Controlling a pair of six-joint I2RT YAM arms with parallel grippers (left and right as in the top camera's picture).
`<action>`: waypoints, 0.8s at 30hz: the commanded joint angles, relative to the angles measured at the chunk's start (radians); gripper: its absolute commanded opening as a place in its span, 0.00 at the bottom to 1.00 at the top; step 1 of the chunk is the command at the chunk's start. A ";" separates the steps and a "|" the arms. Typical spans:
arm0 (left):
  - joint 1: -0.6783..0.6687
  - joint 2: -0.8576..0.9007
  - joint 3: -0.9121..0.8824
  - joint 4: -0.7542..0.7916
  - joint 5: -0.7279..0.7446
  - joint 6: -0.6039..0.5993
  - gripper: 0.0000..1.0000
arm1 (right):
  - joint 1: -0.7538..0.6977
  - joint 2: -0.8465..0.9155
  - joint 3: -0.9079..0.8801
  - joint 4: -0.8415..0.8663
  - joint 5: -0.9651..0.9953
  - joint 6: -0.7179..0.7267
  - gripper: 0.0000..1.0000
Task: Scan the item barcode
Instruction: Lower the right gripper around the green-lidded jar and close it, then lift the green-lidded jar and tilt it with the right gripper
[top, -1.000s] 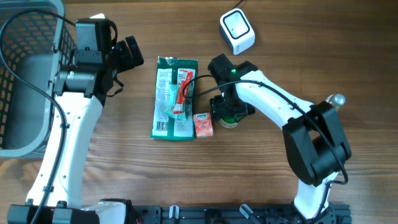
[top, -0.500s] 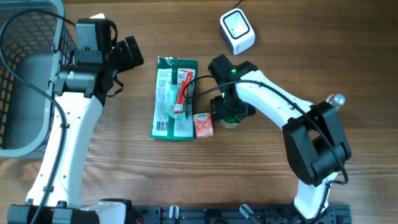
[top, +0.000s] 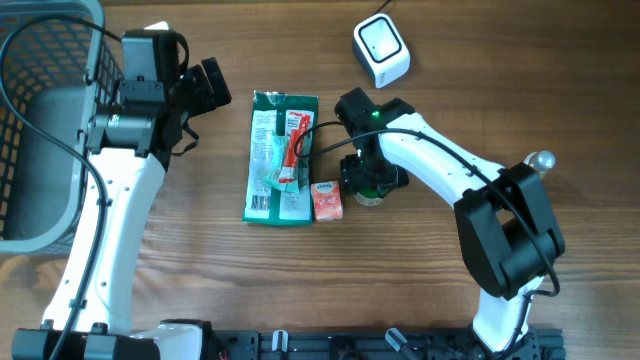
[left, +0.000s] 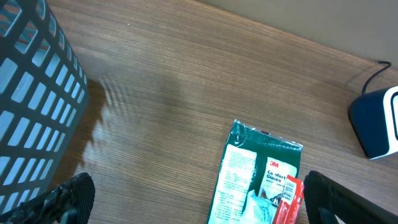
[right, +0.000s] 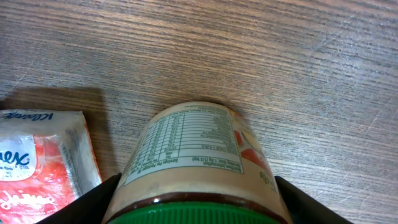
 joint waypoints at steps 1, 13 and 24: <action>0.003 -0.003 0.012 0.002 -0.010 0.016 1.00 | 0.003 -0.001 -0.009 -0.003 -0.007 0.014 0.66; 0.003 -0.003 0.012 0.002 -0.010 0.016 1.00 | -0.025 -0.021 -0.006 -0.021 -0.008 0.039 0.58; 0.003 -0.003 0.012 0.002 -0.010 0.016 1.00 | -0.065 -0.236 0.045 -0.077 -0.291 0.036 0.28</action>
